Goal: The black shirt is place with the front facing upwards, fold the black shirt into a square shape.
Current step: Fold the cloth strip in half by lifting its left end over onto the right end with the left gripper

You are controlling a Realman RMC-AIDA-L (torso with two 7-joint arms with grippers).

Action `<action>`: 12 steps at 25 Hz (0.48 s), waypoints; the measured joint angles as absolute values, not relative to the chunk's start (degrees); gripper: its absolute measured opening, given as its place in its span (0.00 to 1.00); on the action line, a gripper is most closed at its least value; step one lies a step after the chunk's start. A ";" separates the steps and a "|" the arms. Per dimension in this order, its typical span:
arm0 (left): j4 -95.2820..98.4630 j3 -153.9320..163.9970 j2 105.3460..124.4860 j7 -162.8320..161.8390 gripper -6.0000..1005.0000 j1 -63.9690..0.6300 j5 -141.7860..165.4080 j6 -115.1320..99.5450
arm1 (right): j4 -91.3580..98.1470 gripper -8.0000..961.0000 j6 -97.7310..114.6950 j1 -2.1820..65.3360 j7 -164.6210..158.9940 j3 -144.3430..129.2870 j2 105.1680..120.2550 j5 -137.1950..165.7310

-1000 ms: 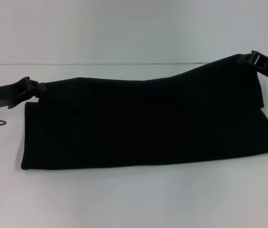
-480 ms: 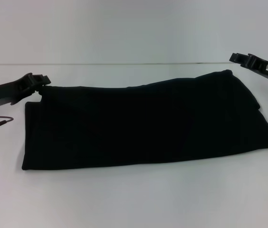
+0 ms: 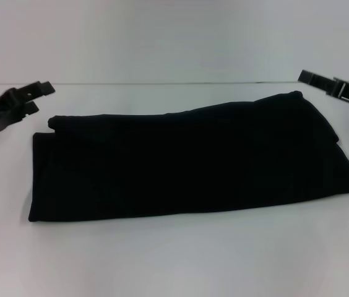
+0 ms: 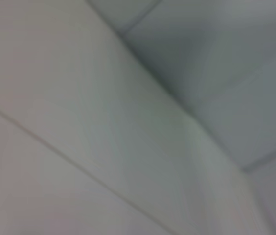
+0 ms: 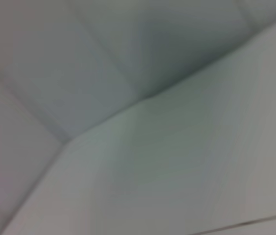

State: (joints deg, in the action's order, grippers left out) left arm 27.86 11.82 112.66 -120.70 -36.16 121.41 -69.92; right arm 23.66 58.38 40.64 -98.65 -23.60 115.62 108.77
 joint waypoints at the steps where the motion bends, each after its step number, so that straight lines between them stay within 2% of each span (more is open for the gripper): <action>1: 27.86 11.82 112.66 -120.70 0.72 -36.16 121.41 -69.92 | 23.71 0.68 62.16 39.72 -95.81 -23.60 115.30 108.69; 5: 28.16 12.15 109.78 -123.54 0.78 -33.39 120.84 -82.83 | 24.29 0.72 74.76 36.39 -85.79 -23.42 114.75 108.68; 9: 28.65 15.39 107.39 -129.35 0.85 -30.65 121.81 -91.51 | 25.13 0.76 84.20 33.93 -74.31 -24.30 114.83 110.49; 12: 30.18 19.28 106.67 -134.35 0.90 -28.27 122.42 -93.26 | 25.17 0.79 87.54 32.77 -67.94 -25.55 115.38 111.92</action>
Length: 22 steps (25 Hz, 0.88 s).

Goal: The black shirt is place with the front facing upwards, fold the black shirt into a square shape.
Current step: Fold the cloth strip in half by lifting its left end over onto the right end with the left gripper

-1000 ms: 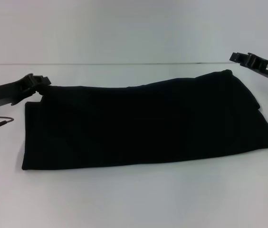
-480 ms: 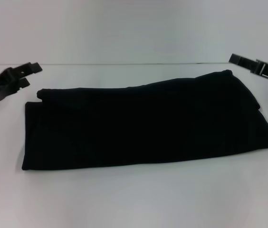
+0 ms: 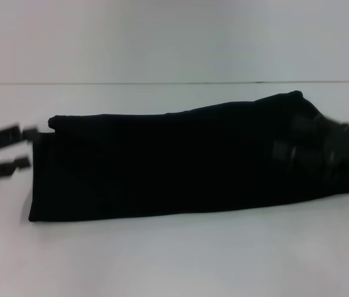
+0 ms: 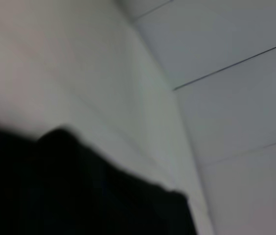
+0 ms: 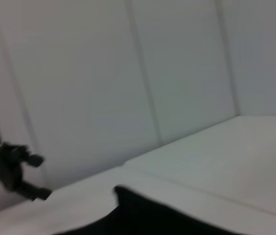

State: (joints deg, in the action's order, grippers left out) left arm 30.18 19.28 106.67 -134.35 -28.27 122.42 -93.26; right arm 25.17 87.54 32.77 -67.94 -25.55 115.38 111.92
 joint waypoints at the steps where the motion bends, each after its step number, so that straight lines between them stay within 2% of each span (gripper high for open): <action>1: 31.11 20.21 106.73 -136.23 0.90 -27.68 123.24 -93.28 | 25.16 0.80 88.02 32.53 -66.35 -26.15 115.57 112.35; 4: 32.87 21.49 107.25 -141.04 0.91 -26.49 128.59 -93.12 | 25.17 0.99 88.48 31.82 -61.21 -28.88 116.68 114.12; 11: 32.50 21.24 107.62 -147.48 0.90 -25.05 132.00 -92.76 | 25.09 0.99 86.38 30.98 -51.60 -30.46 119.20 117.22; 22: 28.55 21.73 108.43 -150.10 0.89 -25.00 132.94 -86.47 | 24.53 0.99 85.91 30.83 -51.15 -31.01 119.41 117.43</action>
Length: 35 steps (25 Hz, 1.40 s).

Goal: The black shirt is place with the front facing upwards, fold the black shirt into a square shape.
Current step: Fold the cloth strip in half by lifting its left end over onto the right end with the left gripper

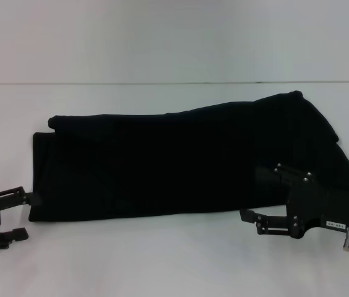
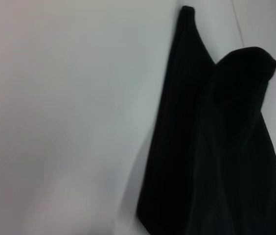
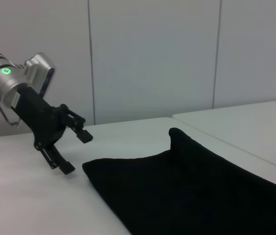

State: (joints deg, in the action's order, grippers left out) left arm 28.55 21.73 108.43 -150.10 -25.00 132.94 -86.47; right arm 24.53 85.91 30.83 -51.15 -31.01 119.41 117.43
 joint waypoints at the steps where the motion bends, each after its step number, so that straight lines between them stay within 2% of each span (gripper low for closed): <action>1: 28.25 21.72 108.52 -150.10 0.89 -25.14 132.94 -85.94 | 24.52 0.99 85.93 30.83 -51.13 -31.12 119.41 117.43; 21: 27.77 23.19 110.53 -149.78 0.85 -27.80 132.98 -79.50 | 24.43 0.99 86.43 30.86 -51.00 -31.83 119.53 117.42; 35: 27.27 24.26 110.23 -149.76 0.83 -28.25 132.98 -79.12 | 24.44 0.99 86.50 30.85 -51.50 -31.81 119.53 117.42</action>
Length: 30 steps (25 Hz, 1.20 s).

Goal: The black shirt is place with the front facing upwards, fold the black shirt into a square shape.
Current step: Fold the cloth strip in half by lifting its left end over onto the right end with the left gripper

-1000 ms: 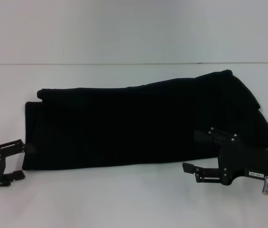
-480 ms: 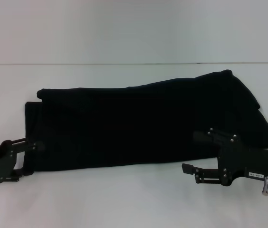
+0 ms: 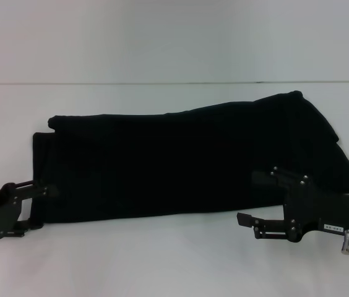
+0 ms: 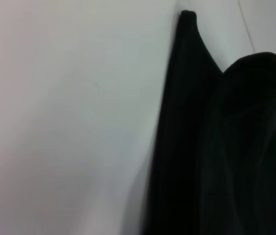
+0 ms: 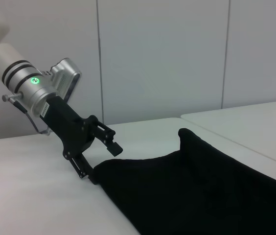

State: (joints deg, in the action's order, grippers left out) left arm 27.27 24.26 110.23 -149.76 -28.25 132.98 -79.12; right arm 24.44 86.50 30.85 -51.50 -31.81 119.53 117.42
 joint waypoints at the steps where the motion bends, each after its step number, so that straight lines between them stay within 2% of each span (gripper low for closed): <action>1: 27.25 24.26 110.23 -149.76 0.83 -28.27 132.98 -79.03 | 24.44 0.99 86.50 30.85 -51.50 -31.81 119.53 117.42; 22: 27.91 24.59 110.53 -149.38 0.80 -30.02 133.32 -76.64 | 24.43 0.99 86.56 30.85 -51.59 -31.69 119.52 117.28; 30: 28.36 27.65 110.68 -150.10 0.63 -30.36 133.59 -75.93 | 24.43 0.99 86.59 30.85 -51.59 -31.92 119.53 117.40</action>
